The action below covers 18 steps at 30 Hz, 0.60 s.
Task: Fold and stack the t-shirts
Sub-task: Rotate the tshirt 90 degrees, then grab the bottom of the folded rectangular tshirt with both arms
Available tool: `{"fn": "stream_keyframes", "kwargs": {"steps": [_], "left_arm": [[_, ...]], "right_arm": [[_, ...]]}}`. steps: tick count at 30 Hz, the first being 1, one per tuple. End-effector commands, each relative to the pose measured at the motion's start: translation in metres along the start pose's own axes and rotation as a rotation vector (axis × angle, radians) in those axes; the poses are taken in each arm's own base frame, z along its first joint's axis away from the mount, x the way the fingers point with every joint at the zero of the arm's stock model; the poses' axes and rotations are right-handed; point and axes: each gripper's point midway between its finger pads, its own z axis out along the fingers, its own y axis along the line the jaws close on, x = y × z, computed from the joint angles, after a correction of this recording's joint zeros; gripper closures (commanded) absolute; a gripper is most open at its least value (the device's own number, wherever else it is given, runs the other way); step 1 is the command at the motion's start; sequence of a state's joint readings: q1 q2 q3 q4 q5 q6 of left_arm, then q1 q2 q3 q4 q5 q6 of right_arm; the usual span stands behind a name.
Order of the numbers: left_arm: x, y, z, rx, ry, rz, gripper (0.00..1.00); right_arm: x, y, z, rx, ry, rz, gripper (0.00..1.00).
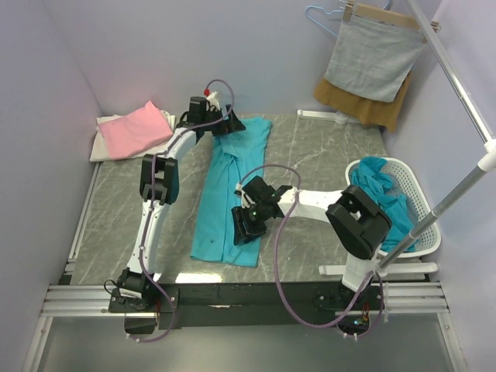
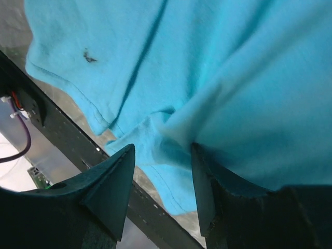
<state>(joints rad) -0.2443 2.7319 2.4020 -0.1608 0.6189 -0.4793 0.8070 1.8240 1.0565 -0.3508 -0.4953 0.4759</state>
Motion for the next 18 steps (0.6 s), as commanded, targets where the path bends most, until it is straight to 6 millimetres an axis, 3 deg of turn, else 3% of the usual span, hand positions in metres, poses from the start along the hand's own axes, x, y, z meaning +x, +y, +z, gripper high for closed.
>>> {"fn": "stream_keyframes", "kwargs": {"steps": [1, 3, 6, 9, 10, 13, 15, 18], "left_arm": [[-0.04, 0.012, -0.01, -0.013, -0.124, 0.009, 0.0], [-0.051, 0.007, -0.016, -0.01, -0.151, 0.022, 0.01], [-0.076, -0.019, -0.031, 0.026, -0.207, 0.057, 0.01], [-0.11, -0.066, -0.062, 0.084, -0.261, 0.097, 0.01], [-0.11, -0.081, -0.069, 0.125, -0.253, 0.099, 0.01], [-0.096, -0.113, -0.089, 0.165, -0.205, 0.115, 0.01], [-0.072, -0.129, -0.096, 0.171, -0.144, 0.12, 0.01], [-0.03, -0.131, -0.095, 0.122, -0.041, 0.098, 0.01]], "right_arm": [[0.037, -0.033, -0.007, 0.149, 0.038, 0.046, 0.44], [0.029, -0.028, -0.012, 0.139, -0.01, 0.005, 0.44], [0.001, -0.007, -0.035, 0.109, -0.134, -0.075, 0.44], [-0.027, 0.007, -0.057, 0.115, -0.244, -0.112, 0.44], [-0.038, 0.011, -0.066, 0.123, -0.282, -0.117, 0.44], [-0.061, 0.006, -0.09, 0.181, -0.381, -0.091, 0.43], [-0.071, 0.001, -0.103, 0.199, -0.432, -0.062, 0.43], [-0.087, -0.013, -0.124, 0.235, -0.514, -0.007, 0.43]]}}
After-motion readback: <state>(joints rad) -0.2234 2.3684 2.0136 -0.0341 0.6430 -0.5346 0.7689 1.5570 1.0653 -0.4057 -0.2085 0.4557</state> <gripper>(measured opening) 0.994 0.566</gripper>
